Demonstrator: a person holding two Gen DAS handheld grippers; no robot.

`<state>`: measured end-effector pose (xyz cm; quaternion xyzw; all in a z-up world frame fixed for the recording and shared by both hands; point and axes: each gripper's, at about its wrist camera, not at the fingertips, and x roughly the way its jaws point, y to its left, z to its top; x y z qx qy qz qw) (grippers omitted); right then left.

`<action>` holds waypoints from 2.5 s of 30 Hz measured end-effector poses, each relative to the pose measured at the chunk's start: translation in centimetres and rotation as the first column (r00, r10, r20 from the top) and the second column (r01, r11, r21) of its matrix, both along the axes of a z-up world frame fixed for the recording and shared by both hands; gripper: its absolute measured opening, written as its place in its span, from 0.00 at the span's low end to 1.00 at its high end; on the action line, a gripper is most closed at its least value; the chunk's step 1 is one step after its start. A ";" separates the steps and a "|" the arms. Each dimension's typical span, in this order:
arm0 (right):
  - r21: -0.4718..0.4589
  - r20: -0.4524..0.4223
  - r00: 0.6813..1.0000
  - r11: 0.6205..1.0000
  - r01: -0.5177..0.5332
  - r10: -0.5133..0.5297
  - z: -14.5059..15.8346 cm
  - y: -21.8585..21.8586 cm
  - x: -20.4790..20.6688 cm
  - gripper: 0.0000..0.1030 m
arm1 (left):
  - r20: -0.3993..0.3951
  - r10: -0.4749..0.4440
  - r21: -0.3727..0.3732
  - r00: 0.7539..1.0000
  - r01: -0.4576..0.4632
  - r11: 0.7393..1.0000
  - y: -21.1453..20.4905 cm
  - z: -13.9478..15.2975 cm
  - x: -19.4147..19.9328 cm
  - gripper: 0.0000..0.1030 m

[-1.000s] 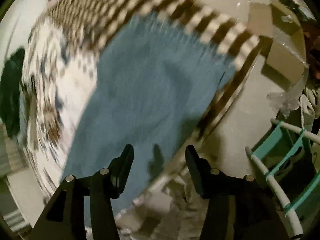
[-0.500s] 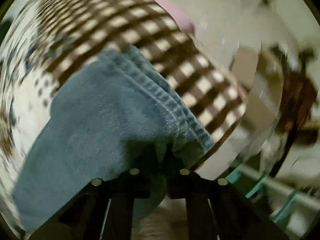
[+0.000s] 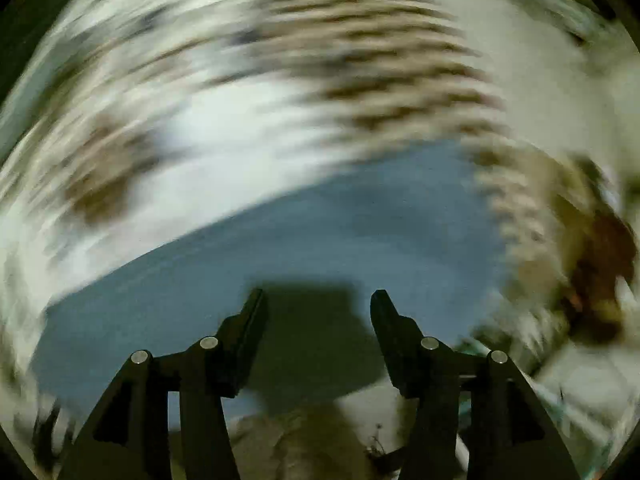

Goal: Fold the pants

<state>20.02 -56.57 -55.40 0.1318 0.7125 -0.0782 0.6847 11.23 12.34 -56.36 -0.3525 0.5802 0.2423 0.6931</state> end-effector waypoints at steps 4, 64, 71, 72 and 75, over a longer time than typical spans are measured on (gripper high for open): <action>0.047 0.027 0.899 0.898 -0.438 0.437 -1.9 14.2 5.1 0.55 | -0.005 0.031 -0.006 1.000 -0.031 1.000 1.5 -0.4 -1.2 0.56; 0.100 -0.230 0.903 0.915 0.392 -0.362 -7.4 9.4 -6.6 0.02 | 0.048 0.104 -0.095 0.993 -0.099 0.991 7.4 -1.9 -4.3 0.10; 0.094 -0.322 0.906 0.944 0.318 -0.273 -7.8 9.9 -5.3 0.07 | -0.008 0.065 -0.117 0.998 -0.066 0.991 7.9 -2.2 -3.6 0.14; 0.112 -0.316 0.922 0.956 0.272 -0.225 -6.9 10.5 -4.6 0.16 | -0.031 0.041 -0.104 0.999 -0.044 0.994 7.6 -1.4 -3.2 0.15; 0.152 -0.252 0.964 0.981 0.121 -0.080 -3.9 12.7 -1.9 0.53 | -0.054 -0.048 -0.023 0.997 0.047 0.999 5.7 1.5 -1.6 0.23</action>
